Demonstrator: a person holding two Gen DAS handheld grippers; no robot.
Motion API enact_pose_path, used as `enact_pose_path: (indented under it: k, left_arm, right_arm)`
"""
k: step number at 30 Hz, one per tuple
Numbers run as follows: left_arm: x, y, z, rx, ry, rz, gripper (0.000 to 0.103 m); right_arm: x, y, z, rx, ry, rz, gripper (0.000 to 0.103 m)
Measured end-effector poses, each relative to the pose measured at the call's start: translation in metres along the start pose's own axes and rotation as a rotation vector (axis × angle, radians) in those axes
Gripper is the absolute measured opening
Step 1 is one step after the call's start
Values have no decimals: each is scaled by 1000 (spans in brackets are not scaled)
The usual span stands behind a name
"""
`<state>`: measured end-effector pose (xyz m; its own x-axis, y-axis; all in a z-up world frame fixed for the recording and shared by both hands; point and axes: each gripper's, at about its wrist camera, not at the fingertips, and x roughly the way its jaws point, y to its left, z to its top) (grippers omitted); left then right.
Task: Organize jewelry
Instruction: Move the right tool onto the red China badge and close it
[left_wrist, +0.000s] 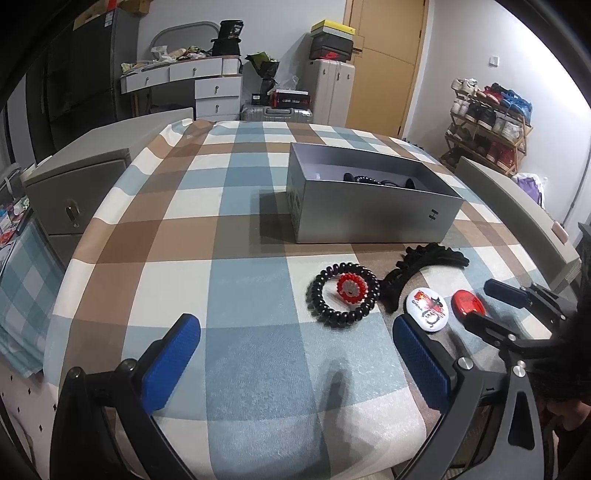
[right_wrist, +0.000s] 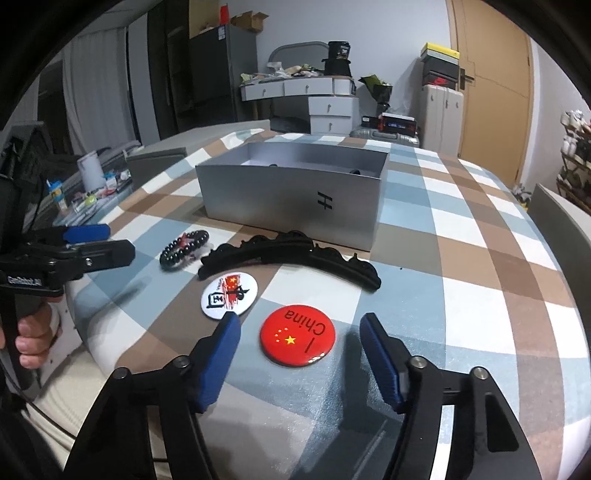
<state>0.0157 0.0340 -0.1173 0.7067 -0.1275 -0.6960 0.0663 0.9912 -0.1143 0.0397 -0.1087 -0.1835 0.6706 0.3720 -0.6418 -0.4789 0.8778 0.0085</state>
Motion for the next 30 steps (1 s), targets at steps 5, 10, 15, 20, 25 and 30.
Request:
enact_pose_path:
  k: [5, 10, 15, 20, 25, 30]
  left_arm:
    - [-1, -4, 1, 8, 1, -3, 101]
    - [1, -5, 2, 10, 10, -3, 101]
    - [0, -11, 4, 25, 10, -4, 101]
    - [-3, -27, 6, 82, 1, -46, 101]
    - [-3, -49, 8, 151, -4, -96, 101]
    - [-2, -62, 13, 176, 5, -195, 101]
  right_arm:
    - [5, 6, -2, -43, 22, -22, 48]
    - [4, 9, -3, -58, 15, -18, 42]
    - [2, 5, -5, -33, 0, 3, 42]
    - [-7, -5, -6, 22, -38, 27, 42]
    - [-14, -15, -8, 56, -49, 32, 42]
    - [-22, -21, -11, 70, -72, 14, 42]
